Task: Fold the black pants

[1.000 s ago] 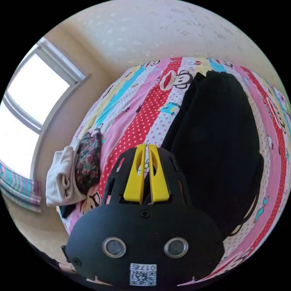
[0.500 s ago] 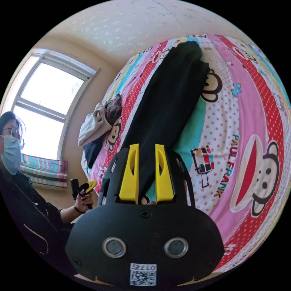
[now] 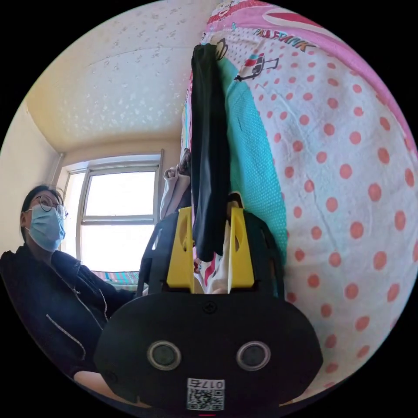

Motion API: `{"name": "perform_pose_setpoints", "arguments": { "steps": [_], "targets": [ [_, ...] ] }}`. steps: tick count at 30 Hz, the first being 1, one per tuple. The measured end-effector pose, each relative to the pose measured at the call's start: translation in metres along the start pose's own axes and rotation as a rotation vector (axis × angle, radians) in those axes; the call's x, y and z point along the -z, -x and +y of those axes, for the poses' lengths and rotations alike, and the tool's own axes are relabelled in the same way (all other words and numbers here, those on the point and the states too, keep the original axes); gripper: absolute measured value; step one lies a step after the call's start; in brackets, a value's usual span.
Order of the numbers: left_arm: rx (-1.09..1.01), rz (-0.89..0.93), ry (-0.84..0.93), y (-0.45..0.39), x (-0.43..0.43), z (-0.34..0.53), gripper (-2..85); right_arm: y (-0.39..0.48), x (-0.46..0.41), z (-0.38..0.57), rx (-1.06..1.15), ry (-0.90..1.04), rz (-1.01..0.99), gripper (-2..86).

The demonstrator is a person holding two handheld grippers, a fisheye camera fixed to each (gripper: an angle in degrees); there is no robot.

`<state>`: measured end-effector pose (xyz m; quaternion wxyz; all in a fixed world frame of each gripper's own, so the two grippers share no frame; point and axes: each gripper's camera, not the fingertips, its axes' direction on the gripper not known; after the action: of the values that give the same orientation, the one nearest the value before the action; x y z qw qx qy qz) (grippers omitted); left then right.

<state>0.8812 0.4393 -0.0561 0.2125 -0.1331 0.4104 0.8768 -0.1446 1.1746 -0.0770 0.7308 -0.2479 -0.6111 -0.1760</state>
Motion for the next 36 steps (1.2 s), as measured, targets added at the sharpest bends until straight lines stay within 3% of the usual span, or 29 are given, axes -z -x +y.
{"name": "perform_pose_setpoints", "arguments": {
  "steps": [2, 7, 9, 13, 20, 25, 28, 30, 34, 36],
  "targets": [
    [0.037, 0.042, 0.040, 0.006, -0.010, -0.002, 15.8, 0.009, 0.004, 0.001, 0.006, -0.022, -0.034, 13.4],
    [0.070, -0.043, 0.060, 0.003, -0.019, -0.014, 10.8, 0.028, 0.018, -0.019, 0.003, 0.018, 0.004, 9.3],
    [0.138, 0.103, 0.159, 0.011, -0.028, -0.026, 7.3, 0.036, 0.023, -0.030, -0.018, 0.065, 0.052, 6.5],
    [0.160, 0.277, 0.121, -0.002, -0.019, -0.032, 6.5, 0.065, 0.051, -0.059, -0.035, 0.157, 0.020, 4.2],
    [0.036, 0.111, 0.164, -0.075, 0.017, 0.017, -0.2, 0.158, 0.124, -0.053, -0.001, 0.226, 0.073, 3.5],
    [0.164, -0.058, 0.279, -0.059, 0.000, 0.092, -0.6, 0.133, 0.147, -0.024, -0.122, 0.280, 0.292, 3.3],
    [0.234, 0.092, 0.105, -0.036, 0.010, 0.105, 0.5, 0.103, 0.162, -0.016, -0.261, 0.218, 0.140, 3.3],
    [0.205, 0.182, -0.023, -0.027, 0.014, 0.090, 7.1, 0.096, 0.169, -0.016, -0.311, 0.188, 0.009, 3.3],
    [0.040, 0.183, -0.044, -0.035, 0.000, 0.049, 14.8, 0.109, 0.177, -0.023, -0.327, 0.179, -0.185, 3.2],
    [-0.014, 0.083, 0.072, -0.034, -0.028, 0.033, 18.1, 0.119, 0.181, -0.028, -0.324, 0.181, -0.232, 3.2]
  ]
}}
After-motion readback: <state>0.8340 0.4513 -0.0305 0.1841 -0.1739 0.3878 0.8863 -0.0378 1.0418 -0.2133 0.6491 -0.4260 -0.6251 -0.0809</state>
